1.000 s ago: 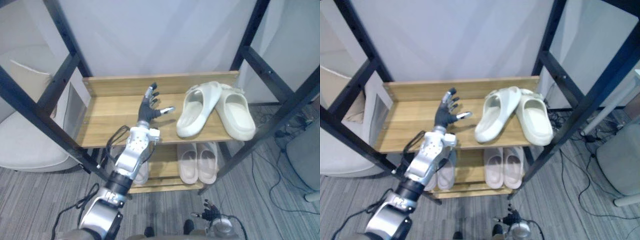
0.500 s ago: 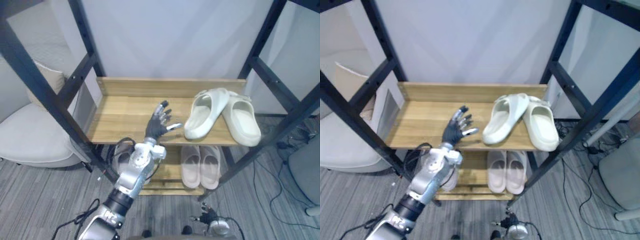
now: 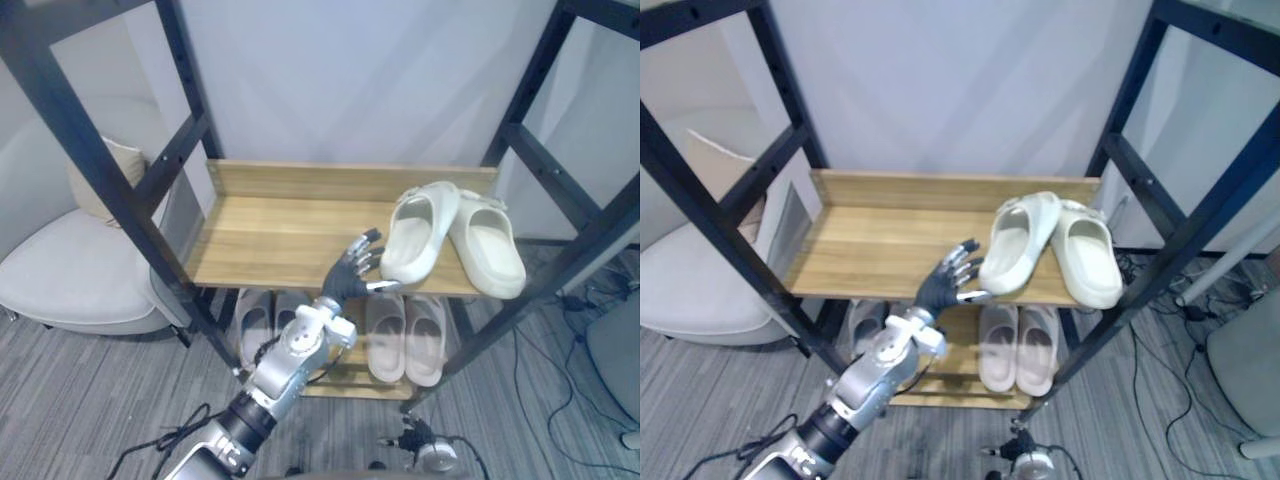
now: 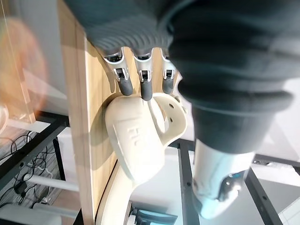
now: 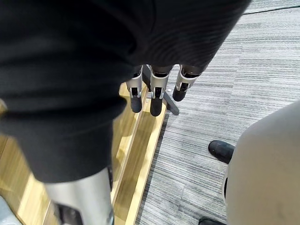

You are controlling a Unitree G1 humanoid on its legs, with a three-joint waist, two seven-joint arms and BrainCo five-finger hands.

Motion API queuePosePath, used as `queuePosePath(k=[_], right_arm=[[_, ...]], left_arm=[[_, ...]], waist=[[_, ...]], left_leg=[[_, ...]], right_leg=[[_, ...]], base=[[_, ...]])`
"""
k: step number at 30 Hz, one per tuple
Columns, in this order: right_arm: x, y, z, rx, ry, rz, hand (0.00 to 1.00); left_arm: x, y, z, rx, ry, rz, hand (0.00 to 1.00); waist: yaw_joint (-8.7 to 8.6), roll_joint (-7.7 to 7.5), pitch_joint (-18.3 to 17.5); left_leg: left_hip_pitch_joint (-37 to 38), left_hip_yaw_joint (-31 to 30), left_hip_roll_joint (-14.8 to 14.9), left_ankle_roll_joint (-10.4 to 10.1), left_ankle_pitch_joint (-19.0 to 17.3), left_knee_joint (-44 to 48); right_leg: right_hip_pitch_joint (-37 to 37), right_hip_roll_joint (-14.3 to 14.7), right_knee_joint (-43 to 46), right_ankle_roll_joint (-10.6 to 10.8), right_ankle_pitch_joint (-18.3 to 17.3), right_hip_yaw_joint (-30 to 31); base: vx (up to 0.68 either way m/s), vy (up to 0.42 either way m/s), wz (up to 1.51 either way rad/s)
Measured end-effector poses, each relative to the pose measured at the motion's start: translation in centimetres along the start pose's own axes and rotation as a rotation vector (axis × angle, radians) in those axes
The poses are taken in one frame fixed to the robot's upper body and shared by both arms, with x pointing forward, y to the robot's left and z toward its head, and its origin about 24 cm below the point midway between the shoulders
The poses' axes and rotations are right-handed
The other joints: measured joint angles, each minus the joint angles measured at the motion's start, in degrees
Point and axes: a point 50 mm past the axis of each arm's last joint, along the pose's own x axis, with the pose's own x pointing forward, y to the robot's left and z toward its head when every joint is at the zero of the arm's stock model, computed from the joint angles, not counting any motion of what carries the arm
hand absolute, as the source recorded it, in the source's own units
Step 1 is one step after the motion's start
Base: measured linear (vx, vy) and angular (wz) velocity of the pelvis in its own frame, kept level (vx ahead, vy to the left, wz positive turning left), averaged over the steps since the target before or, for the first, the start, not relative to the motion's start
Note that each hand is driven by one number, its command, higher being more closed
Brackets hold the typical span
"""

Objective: Organize the slippers on the shoe rack

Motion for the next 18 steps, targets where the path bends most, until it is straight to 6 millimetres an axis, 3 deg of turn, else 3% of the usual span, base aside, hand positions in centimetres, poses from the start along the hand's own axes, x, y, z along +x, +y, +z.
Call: queuePosePath(k=[18], right_arm=[[0.1, 0.2, 0.3, -0.034, -0.005, 0.012, 0.00]], left_arm=[[0.2, -2.0, -0.5, 0.010, 0.025, -0.089, 0.00]], waist=[[-0.16, -0.04, -0.04]], left_leg=[[0.00, -0.45, -0.08, 0.03, 0.29, -0.02]], right_leg=[[0.25, -0.12, 0.00, 0.01, 0.01, -0.68]], base=[[0.00, 0.000, 0.01]])
